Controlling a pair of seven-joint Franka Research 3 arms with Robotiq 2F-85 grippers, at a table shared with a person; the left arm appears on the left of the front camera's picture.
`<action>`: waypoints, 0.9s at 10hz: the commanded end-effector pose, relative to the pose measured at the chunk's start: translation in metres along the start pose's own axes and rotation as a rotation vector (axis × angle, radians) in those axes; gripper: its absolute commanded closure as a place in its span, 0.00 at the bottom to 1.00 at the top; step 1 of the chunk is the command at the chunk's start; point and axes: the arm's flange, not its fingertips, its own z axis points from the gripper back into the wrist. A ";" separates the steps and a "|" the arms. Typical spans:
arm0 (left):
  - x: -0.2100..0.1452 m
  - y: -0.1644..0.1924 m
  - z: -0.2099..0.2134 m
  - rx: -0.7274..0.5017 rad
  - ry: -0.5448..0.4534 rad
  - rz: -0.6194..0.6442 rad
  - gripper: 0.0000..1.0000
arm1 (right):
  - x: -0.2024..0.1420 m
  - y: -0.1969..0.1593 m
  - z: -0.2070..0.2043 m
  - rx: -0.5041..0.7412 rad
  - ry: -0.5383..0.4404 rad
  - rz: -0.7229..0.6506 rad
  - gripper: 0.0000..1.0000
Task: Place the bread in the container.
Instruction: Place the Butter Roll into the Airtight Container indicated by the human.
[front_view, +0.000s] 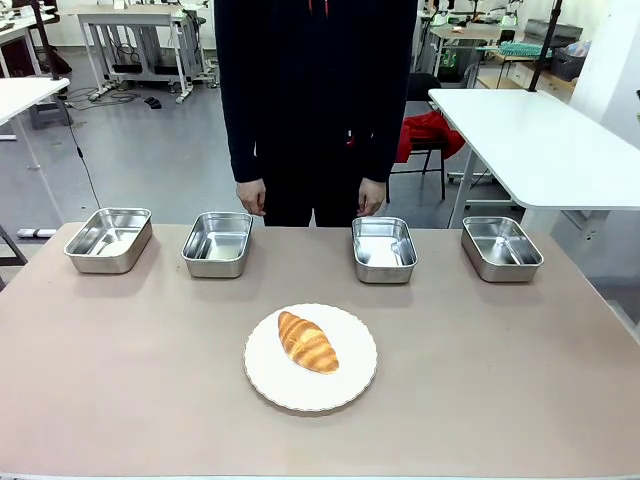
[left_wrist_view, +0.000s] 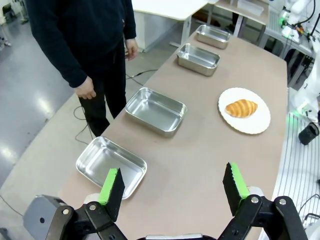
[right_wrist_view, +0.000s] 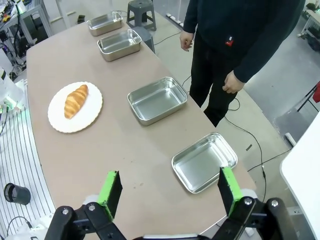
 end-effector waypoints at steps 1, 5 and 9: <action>0.000 0.000 0.002 0.007 -0.001 -0.016 0.00 | 0.000 0.000 0.001 -0.004 0.001 0.002 0.00; 0.000 0.000 0.002 0.007 -0.001 -0.016 0.00 | 0.000 0.000 0.001 -0.004 0.001 0.002 0.00; 0.000 0.000 0.002 0.007 -0.001 -0.016 0.00 | 0.000 0.000 0.001 -0.004 0.001 0.002 0.00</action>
